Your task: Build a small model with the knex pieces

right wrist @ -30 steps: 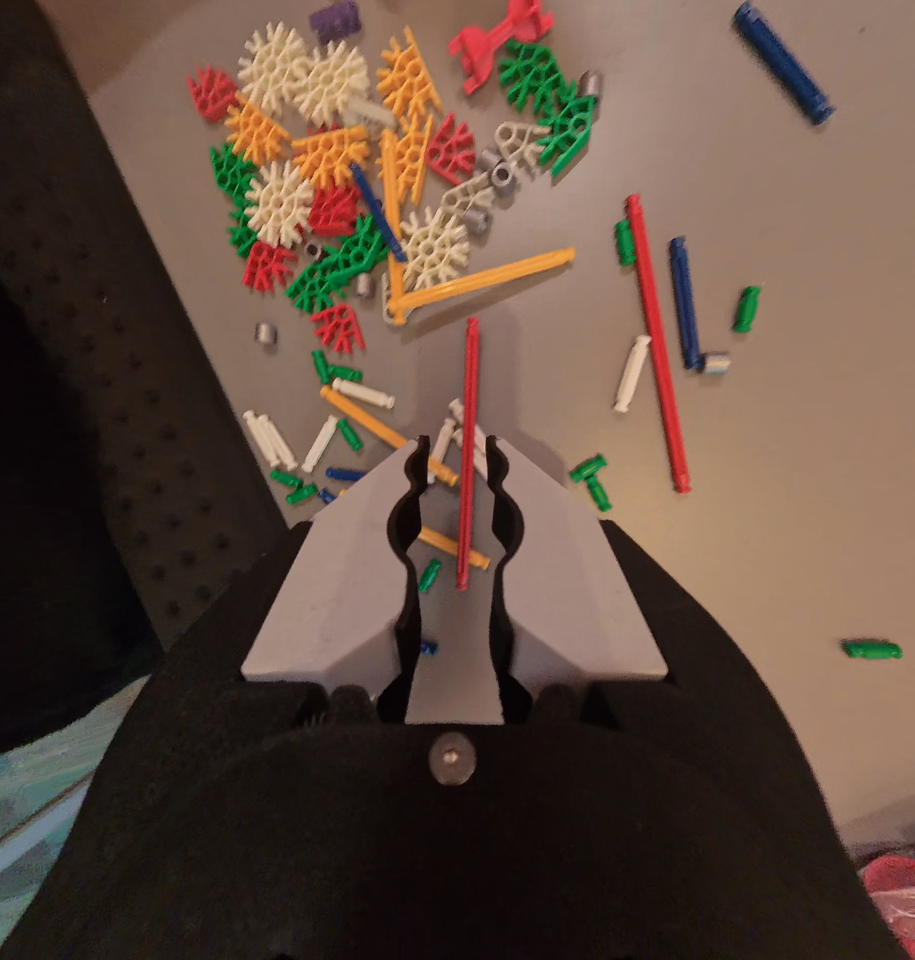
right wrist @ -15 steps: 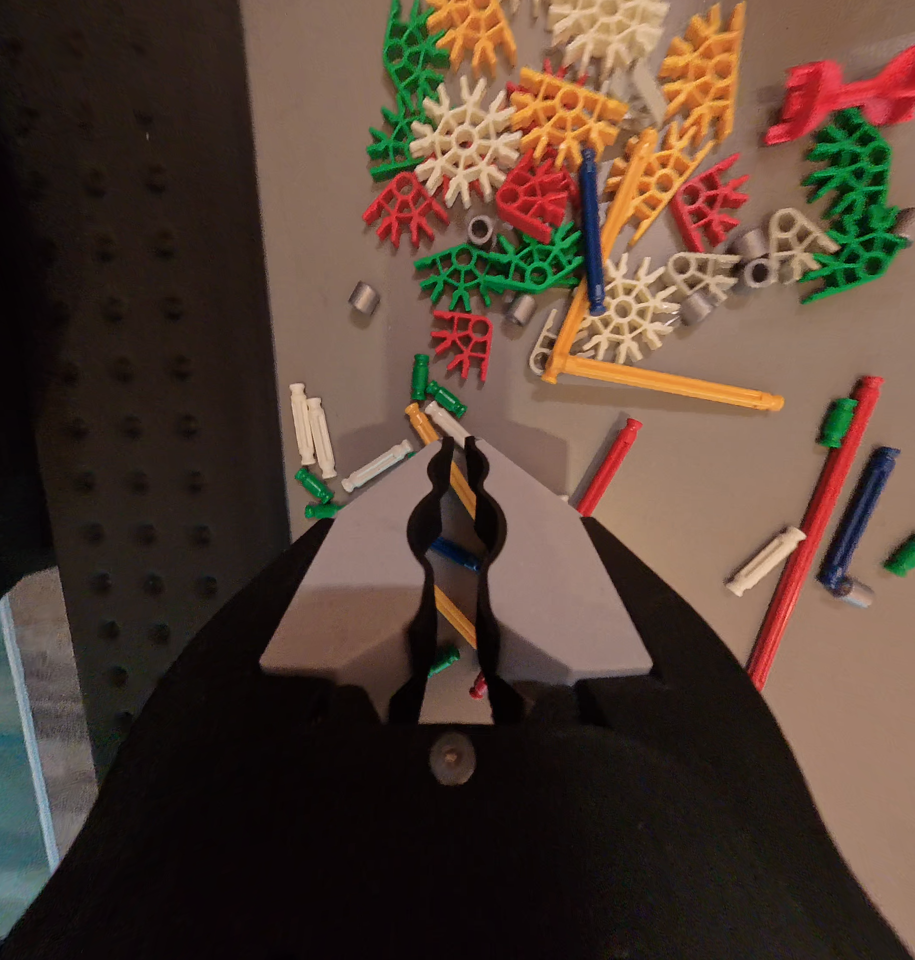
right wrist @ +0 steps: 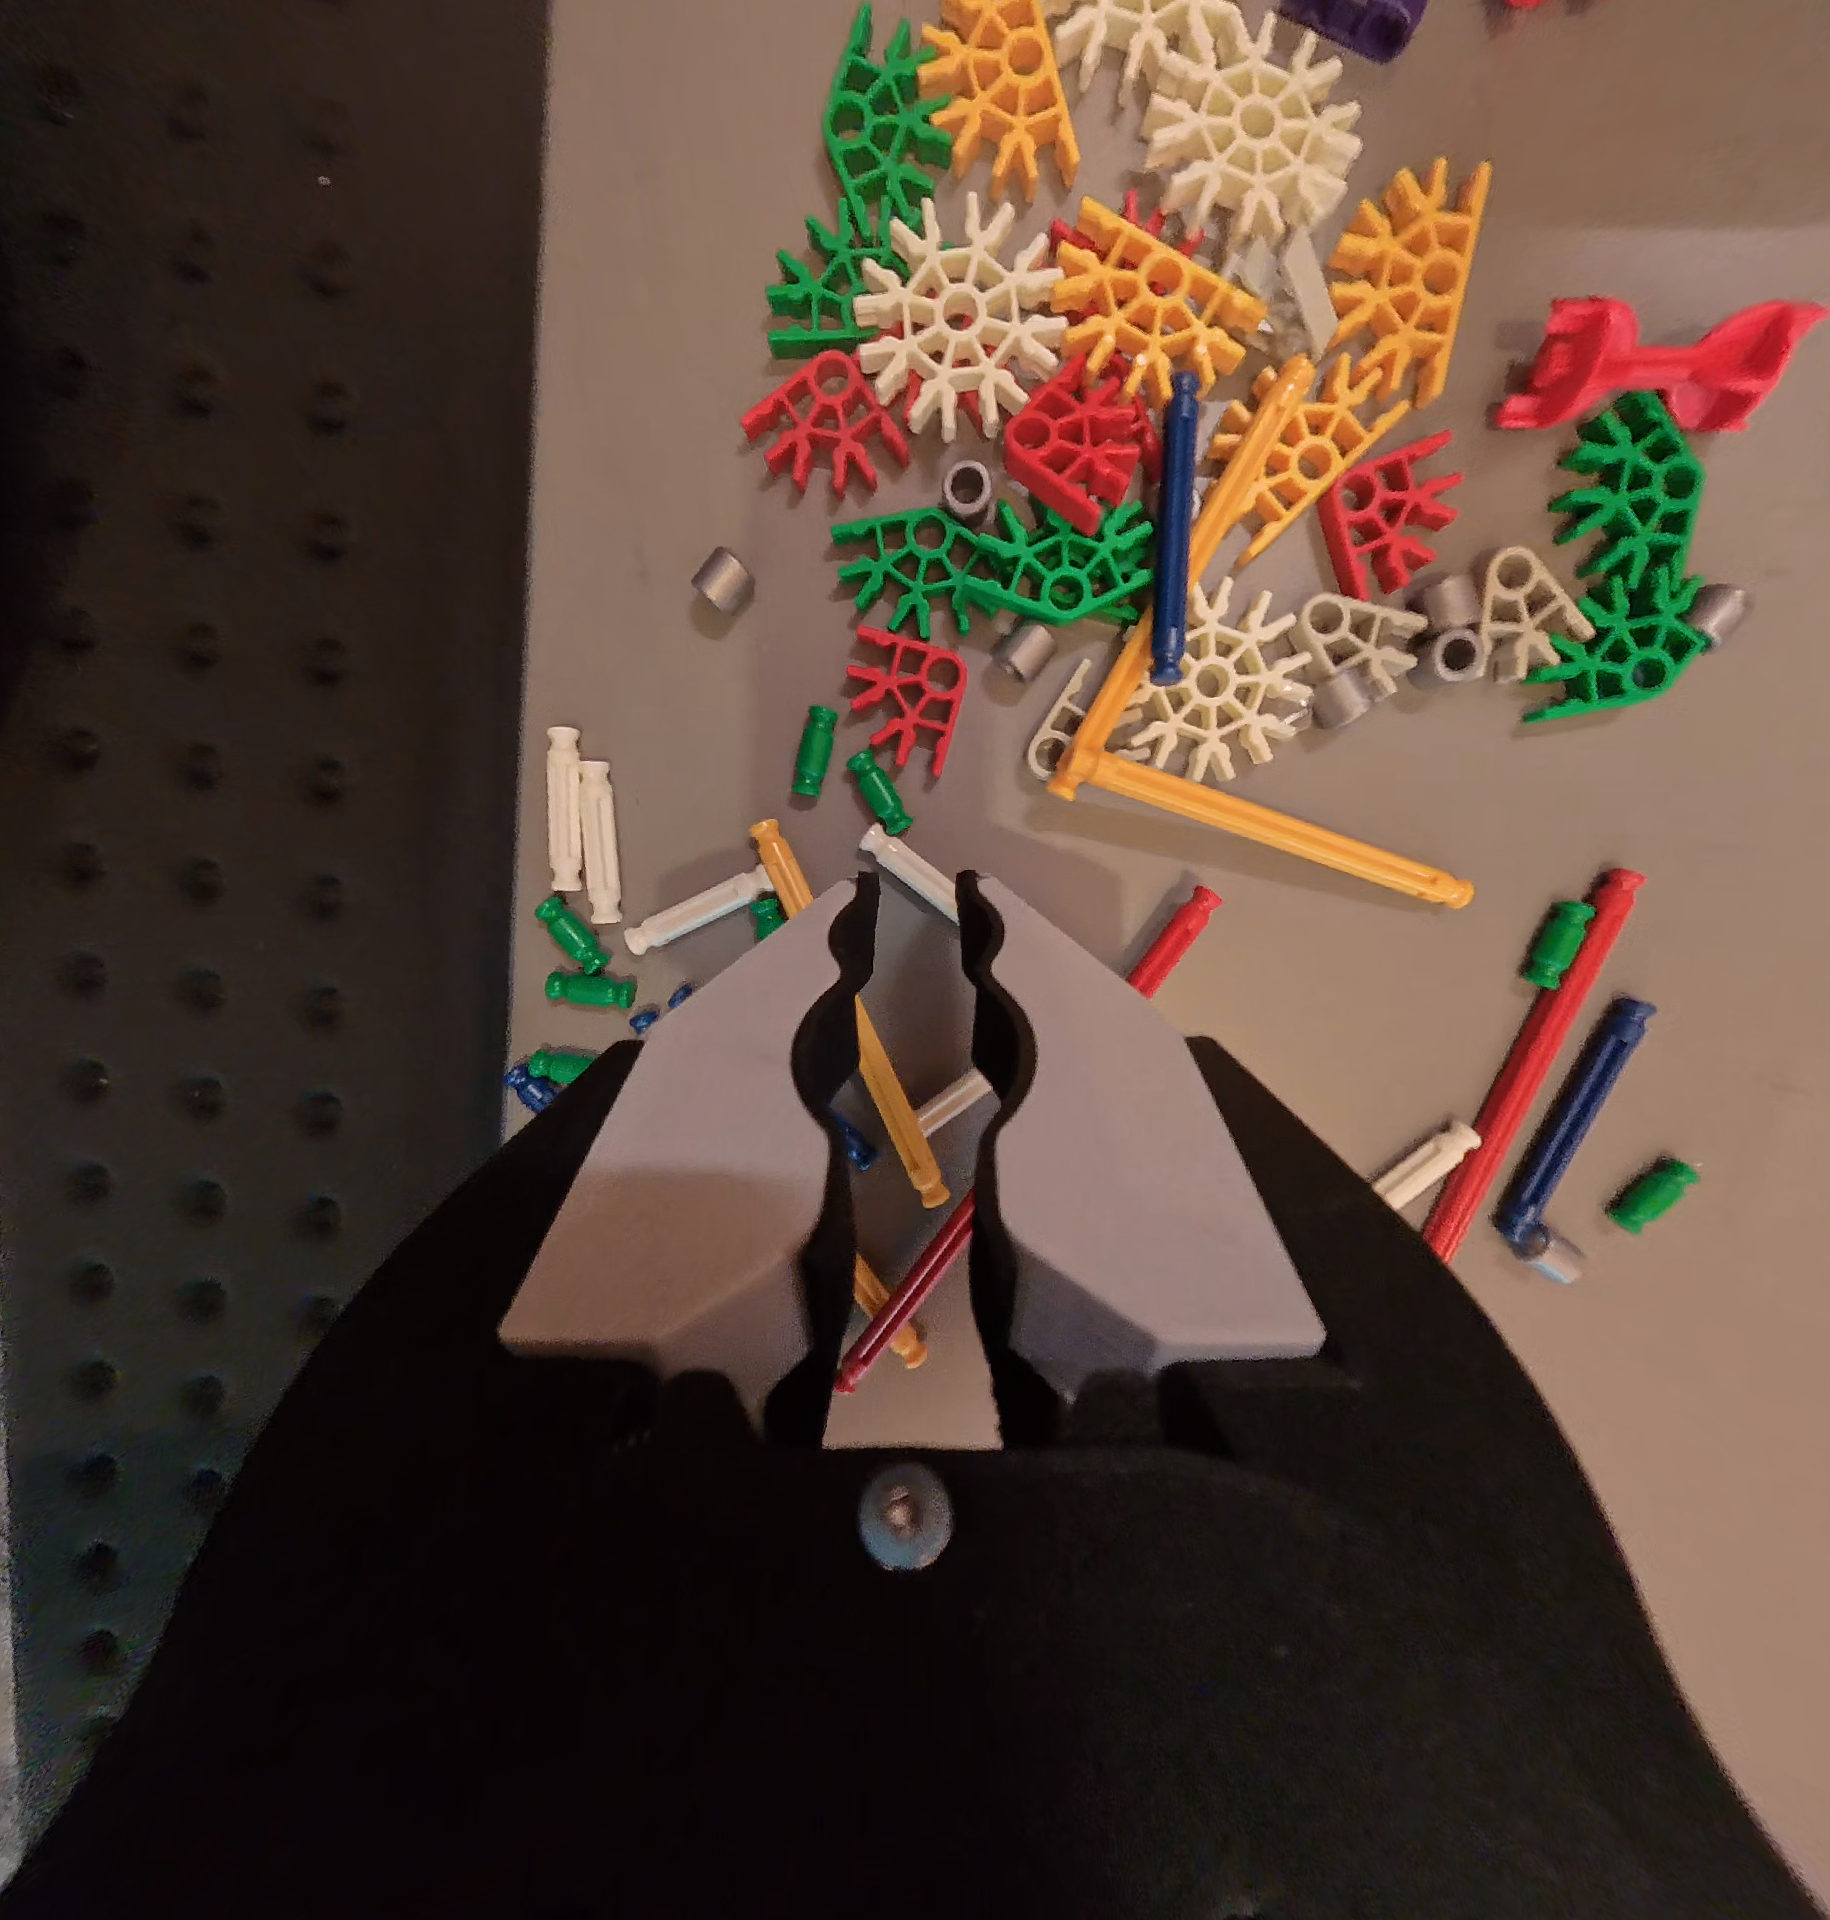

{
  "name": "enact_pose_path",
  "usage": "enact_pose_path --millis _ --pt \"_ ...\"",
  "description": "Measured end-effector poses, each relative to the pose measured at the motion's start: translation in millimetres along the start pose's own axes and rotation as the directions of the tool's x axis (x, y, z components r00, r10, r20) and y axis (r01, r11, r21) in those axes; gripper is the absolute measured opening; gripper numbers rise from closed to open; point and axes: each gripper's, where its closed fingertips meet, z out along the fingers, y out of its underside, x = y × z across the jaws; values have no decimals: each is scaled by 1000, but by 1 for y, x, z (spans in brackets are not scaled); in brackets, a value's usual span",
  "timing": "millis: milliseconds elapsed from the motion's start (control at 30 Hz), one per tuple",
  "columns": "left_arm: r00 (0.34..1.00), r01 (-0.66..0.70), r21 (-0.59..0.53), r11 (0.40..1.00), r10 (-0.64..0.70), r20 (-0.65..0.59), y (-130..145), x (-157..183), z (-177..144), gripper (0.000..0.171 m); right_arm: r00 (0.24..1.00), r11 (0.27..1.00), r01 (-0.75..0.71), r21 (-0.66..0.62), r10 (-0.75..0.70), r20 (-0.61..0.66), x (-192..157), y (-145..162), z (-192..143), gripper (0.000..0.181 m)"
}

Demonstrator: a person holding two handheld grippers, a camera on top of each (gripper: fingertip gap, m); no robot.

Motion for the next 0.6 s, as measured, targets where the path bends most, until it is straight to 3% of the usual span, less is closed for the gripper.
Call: enact_pose_path --millis 133,333,467,600 --pt "1000 -7 -7 1000 7 -3 -1 0 2 41 997 997 71 -41 -70 40 2 10 8 15" --pt "1000 1 11 1000 -1 -7 -1 2 -1 40 994 999 50 18 -51 93 -2 8 12 3" --pt "999 21 57 998 -19 -36 -7 7 -3 38 995 997 -6 75 -2 104 5 1 -5 3" --pt "998 -17 105 994 23 -58 -23 18 2 38 996 986 -57 156 46 74 32 -18 -27 3"
